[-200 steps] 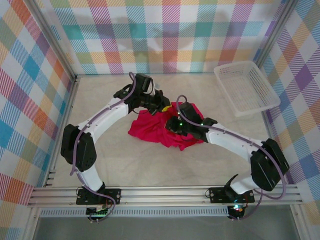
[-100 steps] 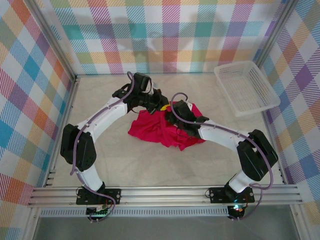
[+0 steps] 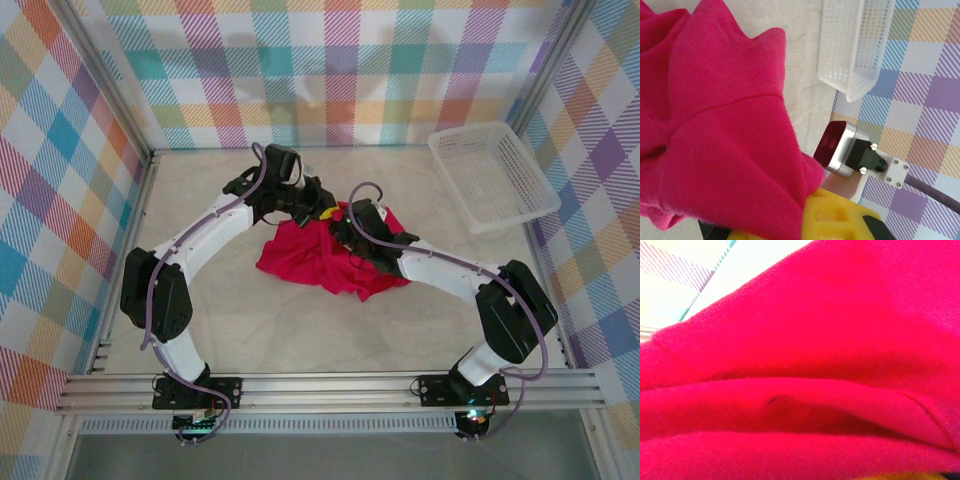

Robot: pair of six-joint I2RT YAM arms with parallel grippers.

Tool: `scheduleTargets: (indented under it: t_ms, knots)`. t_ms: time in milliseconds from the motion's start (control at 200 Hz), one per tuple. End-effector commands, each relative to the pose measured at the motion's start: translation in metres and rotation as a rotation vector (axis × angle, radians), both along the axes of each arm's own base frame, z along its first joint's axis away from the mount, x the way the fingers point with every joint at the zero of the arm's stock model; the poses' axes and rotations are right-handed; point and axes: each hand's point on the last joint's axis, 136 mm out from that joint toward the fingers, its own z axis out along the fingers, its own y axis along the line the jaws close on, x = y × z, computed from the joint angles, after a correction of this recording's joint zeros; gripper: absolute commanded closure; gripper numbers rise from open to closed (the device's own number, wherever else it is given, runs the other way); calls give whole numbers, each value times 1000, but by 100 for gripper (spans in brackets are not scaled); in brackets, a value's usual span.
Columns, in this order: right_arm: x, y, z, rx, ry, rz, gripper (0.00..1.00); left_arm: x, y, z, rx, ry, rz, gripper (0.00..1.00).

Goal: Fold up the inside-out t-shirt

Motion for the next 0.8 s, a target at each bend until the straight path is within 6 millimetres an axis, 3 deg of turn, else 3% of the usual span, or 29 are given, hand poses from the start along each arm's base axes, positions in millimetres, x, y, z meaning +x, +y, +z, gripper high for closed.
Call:
scheduleTargets:
  t_ms: [0, 280, 410, 550, 795]
  knots:
    - [3, 2, -12, 96, 40, -82, 59, 8, 1, 16, -44, -29, 19, 100]
    - [11, -20, -45, 288, 64, -439, 59, 15, -1, 25, -147, -13, 96, 100]
    - [21, -9, -33, 350, 33, -451, 59, 14, 1, 22, -142, -5, 102, 100]
    - [19, 0, -11, 347, -19, -408, 58, 12, 7, 16, -132, 0, 112, 100]
    - [16, 2, -7, 353, -19, -402, 56, 13, 12, 8, -123, 9, 117, 100]
